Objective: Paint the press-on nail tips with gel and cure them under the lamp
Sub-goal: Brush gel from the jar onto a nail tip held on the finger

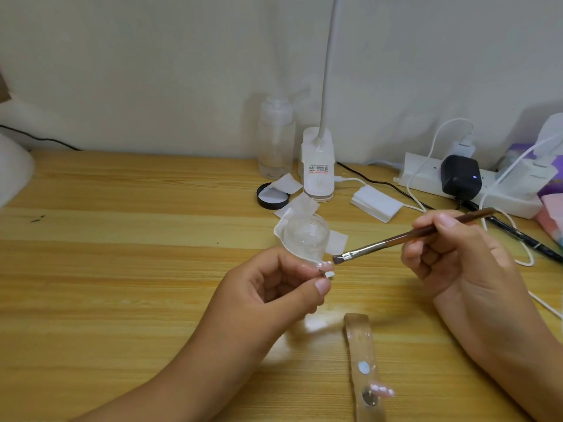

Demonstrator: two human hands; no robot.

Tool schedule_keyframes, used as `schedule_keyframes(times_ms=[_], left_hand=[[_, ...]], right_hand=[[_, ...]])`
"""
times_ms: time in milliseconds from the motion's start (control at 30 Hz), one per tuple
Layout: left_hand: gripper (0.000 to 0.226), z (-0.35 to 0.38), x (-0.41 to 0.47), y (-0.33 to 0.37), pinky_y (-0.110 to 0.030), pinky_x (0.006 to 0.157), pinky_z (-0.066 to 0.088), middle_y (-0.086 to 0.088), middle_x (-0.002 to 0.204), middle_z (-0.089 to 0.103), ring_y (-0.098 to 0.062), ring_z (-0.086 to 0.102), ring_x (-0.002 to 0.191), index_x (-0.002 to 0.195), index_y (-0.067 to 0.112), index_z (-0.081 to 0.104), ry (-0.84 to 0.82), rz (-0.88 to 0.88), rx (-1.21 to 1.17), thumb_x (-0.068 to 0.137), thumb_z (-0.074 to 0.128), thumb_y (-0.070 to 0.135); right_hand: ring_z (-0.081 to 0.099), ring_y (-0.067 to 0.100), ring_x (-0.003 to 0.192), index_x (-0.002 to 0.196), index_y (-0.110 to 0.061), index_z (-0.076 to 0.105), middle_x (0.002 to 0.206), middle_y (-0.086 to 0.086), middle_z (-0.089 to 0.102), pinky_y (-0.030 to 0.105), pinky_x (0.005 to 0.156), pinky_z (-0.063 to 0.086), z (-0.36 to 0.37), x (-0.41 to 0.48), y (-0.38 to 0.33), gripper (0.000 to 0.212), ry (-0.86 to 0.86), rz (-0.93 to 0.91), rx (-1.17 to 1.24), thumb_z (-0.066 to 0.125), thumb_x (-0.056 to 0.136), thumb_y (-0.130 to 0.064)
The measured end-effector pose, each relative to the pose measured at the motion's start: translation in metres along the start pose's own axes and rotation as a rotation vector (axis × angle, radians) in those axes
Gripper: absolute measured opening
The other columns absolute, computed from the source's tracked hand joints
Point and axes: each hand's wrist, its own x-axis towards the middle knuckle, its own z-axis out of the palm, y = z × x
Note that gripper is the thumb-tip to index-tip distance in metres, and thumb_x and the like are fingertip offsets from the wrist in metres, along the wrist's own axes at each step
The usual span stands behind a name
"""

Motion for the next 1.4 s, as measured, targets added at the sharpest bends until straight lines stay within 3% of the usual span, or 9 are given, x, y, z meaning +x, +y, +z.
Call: schedule_keyframes(times_ms=[133, 367, 633, 1200, 1400], left_hand=[[0.01, -0.0006, -0.0004, -0.0005, -0.011, 0.055, 0.046, 0.005, 0.067, 0.069, -0.001, 0.06, 0.059, 0.066, 0.029, 0.071, 0.007, -0.003, 0.012, 0.069, 0.072, 0.019], [0.01, -0.0022, -0.0008, -0.002, -0.011, 0.061, 0.047, 0.009, 0.079, 0.074, 0.001, 0.063, 0.066, 0.07, 0.03, 0.072, -0.012, 0.021, 0.027, 0.071, 0.073, 0.02], [0.017, -0.0041, -0.0004, -0.0042, -0.012, 0.071, 0.048, 0.009, 0.091, 0.075, 0.001, 0.065, 0.081, 0.082, 0.031, 0.074, -0.029, 0.053, 0.071, 0.067, 0.072, 0.039], [0.017, -0.0049, -0.0015, -0.0046, -0.008, 0.071, 0.046, 0.011, 0.092, 0.074, 0.0, 0.064, 0.085, 0.083, 0.032, 0.075, -0.051, 0.064, 0.131, 0.071, 0.07, 0.041], [0.01, -0.0026, -0.0026, -0.0047, -0.008, 0.073, 0.048, 0.01, 0.094, 0.075, -0.004, 0.069, 0.091, 0.084, 0.03, 0.077, -0.071, 0.029, 0.128, 0.075, 0.072, 0.028]], right_hand=[[0.062, 0.009, 0.062, 0.075, -0.022, 0.076, 0.065, 0.0, 0.065, 0.019, 0.062, 0.053, 0.002, -0.0019, -0.0009, 0.02, -0.044, 0.001, -0.021, 0.061, 0.084, -0.031], [0.062, 0.007, 0.063, 0.075, -0.022, 0.076, 0.066, -0.002, 0.065, 0.018, 0.062, 0.053, -0.0013, 0.0021, 0.0018, 0.022, 0.03, 0.006, -0.044, 0.057, 0.084, -0.028], [0.062, 0.007, 0.059, 0.071, -0.023, 0.075, 0.061, 0.0, 0.064, 0.017, 0.058, 0.052, 0.0016, 0.0003, -0.0012, 0.024, 0.026, 0.047, -0.013, 0.057, 0.084, -0.034], [0.058, 0.007, 0.055, 0.07, -0.024, 0.073, 0.061, -0.003, 0.062, 0.018, 0.056, 0.051, -0.0011, 0.0009, 0.0019, 0.026, -0.028, 0.067, -0.046, 0.057, 0.09, -0.032], [0.055, 0.006, 0.057, 0.07, -0.022, 0.071, 0.067, -0.005, 0.058, 0.018, 0.058, 0.049, -0.0045, 0.0055, 0.0012, 0.024, 0.004, 0.071, 0.075, 0.056, 0.088, -0.029]])
